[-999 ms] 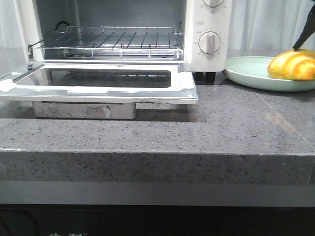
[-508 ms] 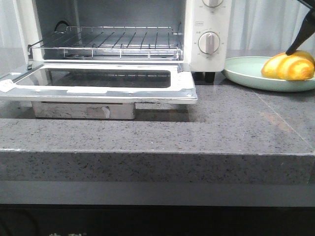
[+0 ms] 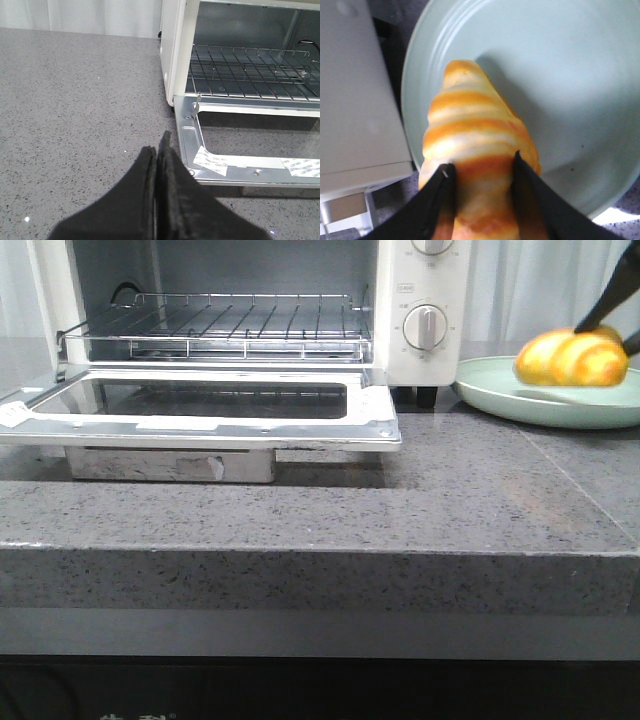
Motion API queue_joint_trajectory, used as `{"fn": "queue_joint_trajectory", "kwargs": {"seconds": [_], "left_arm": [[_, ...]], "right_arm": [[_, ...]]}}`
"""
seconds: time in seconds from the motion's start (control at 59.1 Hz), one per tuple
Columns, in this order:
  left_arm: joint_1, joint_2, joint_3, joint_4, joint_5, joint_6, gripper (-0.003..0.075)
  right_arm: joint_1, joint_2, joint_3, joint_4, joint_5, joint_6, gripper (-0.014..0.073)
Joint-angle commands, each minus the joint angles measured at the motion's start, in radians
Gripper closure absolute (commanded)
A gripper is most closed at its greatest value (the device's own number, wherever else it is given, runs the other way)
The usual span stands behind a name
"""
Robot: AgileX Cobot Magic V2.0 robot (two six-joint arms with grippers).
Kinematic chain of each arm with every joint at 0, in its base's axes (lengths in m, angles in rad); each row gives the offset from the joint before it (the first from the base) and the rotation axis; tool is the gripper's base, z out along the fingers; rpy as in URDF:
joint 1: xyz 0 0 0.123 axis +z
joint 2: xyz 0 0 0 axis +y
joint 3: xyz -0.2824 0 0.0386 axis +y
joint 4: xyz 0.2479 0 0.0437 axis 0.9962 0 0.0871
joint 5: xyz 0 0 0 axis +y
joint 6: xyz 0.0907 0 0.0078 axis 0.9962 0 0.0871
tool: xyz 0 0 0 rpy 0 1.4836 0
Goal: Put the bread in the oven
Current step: 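Grasp the striped croissant on the green plate with the right gripper, then lift the croissant and carry it into the open oven with the right gripper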
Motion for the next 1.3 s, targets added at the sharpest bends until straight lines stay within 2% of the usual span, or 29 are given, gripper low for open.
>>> {"fn": "queue_joint_trajectory", "kwargs": {"seconds": [0.0, 0.135, 0.305, 0.457, 0.576, 0.813, 0.948, 1.287], "left_arm": [[0.003, 0.005, -0.026, -0.006, -0.082, -0.010, 0.0741], [0.003, 0.005, -0.026, -0.006, -0.082, -0.010, 0.0741], [0.003, 0.005, -0.026, -0.006, -0.082, -0.010, 0.0741], [0.003, 0.005, -0.026, -0.006, -0.082, -0.010, 0.0741], [0.003, 0.005, -0.026, -0.006, -0.082, -0.010, 0.0741], [0.003, 0.005, -0.026, -0.006, -0.082, -0.010, 0.0741], [0.003, 0.005, -0.026, -0.006, -0.082, -0.010, 0.0741], [0.003, 0.005, -0.026, -0.006, -0.082, -0.010, 0.0741]], "right_arm": [[-0.004, -0.100, -0.030, 0.020, -0.005, -0.059, 0.0557], [0.011, -0.215, 0.018, -0.005, 0.018, -0.105, 0.0557], [0.074, -0.406, 0.171, -0.016, 0.013, -0.114, 0.0557], [0.187, -0.536, 0.264, 0.012, -0.010, -0.114, 0.0557], [0.290, -0.541, 0.269, 0.075, -0.062, -0.118, 0.0556], [0.494, -0.396, 0.239, 0.174, -0.256, -0.139, 0.0556], [0.590, -0.242, 0.113, 0.174, -0.351, -0.139, 0.0556], [0.608, 0.121, -0.280, 0.174, -0.381, -0.139, 0.0556]]}}
